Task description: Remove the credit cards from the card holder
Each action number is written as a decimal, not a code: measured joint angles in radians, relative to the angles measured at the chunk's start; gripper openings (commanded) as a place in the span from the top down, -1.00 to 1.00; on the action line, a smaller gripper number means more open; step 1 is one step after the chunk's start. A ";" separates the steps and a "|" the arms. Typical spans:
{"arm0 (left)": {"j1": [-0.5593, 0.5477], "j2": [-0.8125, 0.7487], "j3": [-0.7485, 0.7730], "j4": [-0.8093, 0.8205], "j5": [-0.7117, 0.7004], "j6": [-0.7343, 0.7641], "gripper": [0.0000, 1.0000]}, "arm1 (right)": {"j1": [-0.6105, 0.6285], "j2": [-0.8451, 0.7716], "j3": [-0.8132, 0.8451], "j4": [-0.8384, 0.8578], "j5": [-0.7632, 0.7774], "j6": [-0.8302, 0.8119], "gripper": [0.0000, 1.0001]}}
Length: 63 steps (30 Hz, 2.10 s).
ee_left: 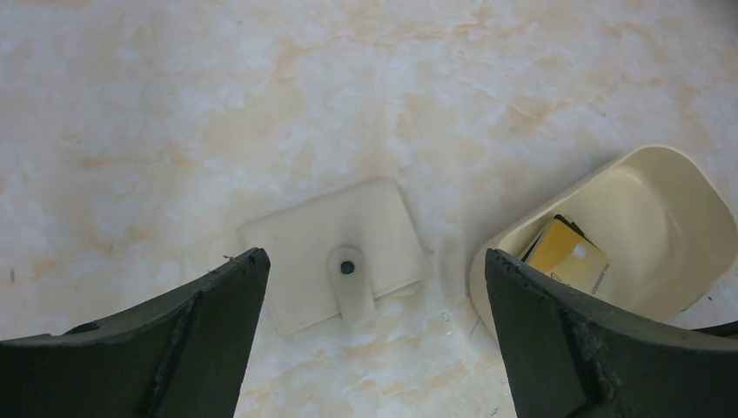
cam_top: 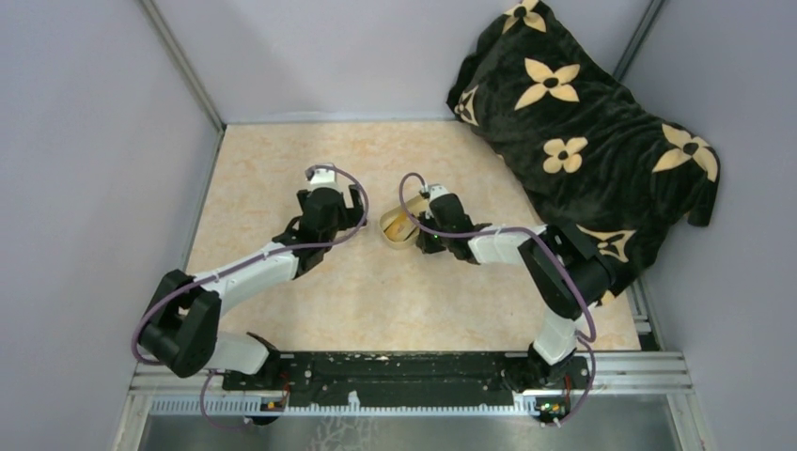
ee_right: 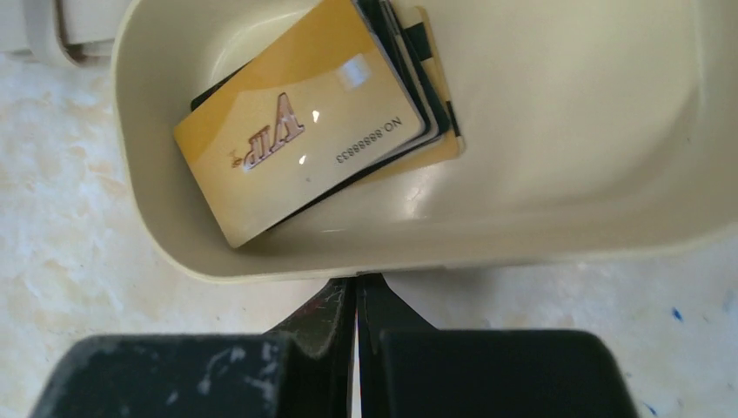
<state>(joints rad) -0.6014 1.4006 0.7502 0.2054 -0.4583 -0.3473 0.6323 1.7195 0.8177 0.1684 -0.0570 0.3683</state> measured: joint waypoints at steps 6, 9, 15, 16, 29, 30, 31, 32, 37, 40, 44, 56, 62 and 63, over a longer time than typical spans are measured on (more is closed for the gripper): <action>0.019 -0.079 -0.093 0.000 -0.037 -0.065 -0.99 | 0.016 0.090 0.102 0.007 -0.023 0.002 1.00; 0.021 -0.111 -0.126 0.002 -0.055 -0.076 -0.99 | 0.011 0.127 0.154 -0.002 -0.013 0.000 1.00; 0.026 -0.159 -0.178 0.027 -0.076 -0.078 -0.98 | -0.030 0.226 0.292 -0.033 -0.007 -0.010 1.00; 0.027 -0.161 -0.182 0.028 -0.076 -0.077 -0.99 | -0.039 0.243 0.320 -0.043 -0.007 -0.010 1.00; 0.175 0.027 -0.065 0.074 0.082 -0.050 -0.99 | -0.056 0.145 0.239 -0.026 -0.103 0.019 0.99; 0.179 0.063 -0.028 0.074 0.087 -0.032 -0.98 | -0.056 0.119 0.210 -0.020 -0.112 0.025 1.00; 0.184 0.095 0.006 0.076 0.089 -0.016 -0.93 | -0.056 0.096 0.188 -0.014 -0.119 0.030 0.99; 0.188 0.118 0.031 0.076 0.092 -0.006 -0.86 | -0.056 0.081 0.171 -0.011 -0.124 0.036 0.99; 0.213 0.201 0.124 0.067 0.100 0.012 -0.78 | -0.056 0.062 0.124 0.009 -0.133 0.052 1.00; 0.234 0.245 0.143 0.040 0.101 0.006 -0.93 | -0.056 0.041 0.082 0.006 -0.133 0.056 1.00; 0.251 0.307 0.146 -0.006 0.121 -0.011 -0.98 | -0.056 0.036 0.077 0.010 -0.132 0.055 1.00; 0.256 0.338 0.079 0.058 0.260 -0.077 -0.97 | -0.056 0.035 0.072 0.026 -0.144 0.055 1.00; 0.214 0.261 -0.022 0.095 0.289 -0.110 -0.95 | -0.056 0.035 0.072 0.025 -0.143 0.055 1.00; 0.201 0.249 -0.032 0.094 0.292 -0.116 -0.95 | -0.056 0.035 0.072 0.025 -0.143 0.055 1.00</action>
<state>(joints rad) -0.4007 1.6501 0.7177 0.2993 -0.1665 -0.4633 0.5758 1.7546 0.8898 0.1936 -0.2005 0.4236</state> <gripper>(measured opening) 0.977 0.004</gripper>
